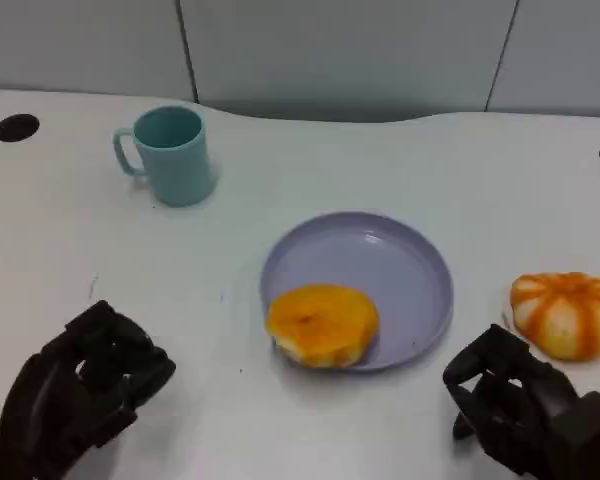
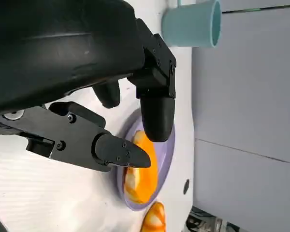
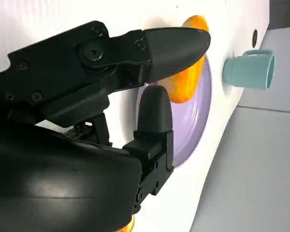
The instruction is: Grasp the bread from the table and place it into the plate.
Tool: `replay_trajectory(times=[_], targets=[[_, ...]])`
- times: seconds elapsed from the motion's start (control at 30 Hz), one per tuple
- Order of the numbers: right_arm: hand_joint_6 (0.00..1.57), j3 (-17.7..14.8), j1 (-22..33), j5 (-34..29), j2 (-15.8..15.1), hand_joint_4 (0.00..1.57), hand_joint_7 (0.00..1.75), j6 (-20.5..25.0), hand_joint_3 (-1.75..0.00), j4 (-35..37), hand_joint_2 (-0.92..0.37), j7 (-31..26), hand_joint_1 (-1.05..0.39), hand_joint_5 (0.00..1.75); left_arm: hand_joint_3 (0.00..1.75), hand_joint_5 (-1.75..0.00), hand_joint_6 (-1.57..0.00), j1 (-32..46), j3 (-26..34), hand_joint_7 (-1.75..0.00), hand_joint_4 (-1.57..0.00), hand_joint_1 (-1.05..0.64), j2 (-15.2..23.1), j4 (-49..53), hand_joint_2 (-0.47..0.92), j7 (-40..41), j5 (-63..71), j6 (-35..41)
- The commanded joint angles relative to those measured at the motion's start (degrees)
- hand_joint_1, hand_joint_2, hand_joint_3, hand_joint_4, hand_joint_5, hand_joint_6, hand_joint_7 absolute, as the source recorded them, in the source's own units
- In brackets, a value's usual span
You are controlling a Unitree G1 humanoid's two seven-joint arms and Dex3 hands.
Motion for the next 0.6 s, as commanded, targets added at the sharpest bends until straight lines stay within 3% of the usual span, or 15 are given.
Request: replay_trajectory(times=[0.03,0.6], targets=[[0.38,-1.1,0.0,0.7,-1.1,0.62,1.75,-0.5,-0.33,-0.1,-0.92,0.2,-0.29,1.75,0.12,-1.75,-0.49,-0.3,0.7,-1.75,-0.66,-0.11,0.2,1.1,0.92,0.0,1.0,-1.1],[0.38,-1.5,-0.9,0.9,-1.3,0.62,1.75,1.0,-0.33,0.5,-0.92,0.0,-0.27,1.75,0.11,-1.75,-0.53,-2.6,1.0,-1.75,-0.71,-0.10,0.5,5.8,0.91,-0.3,3.1,-2.7]])
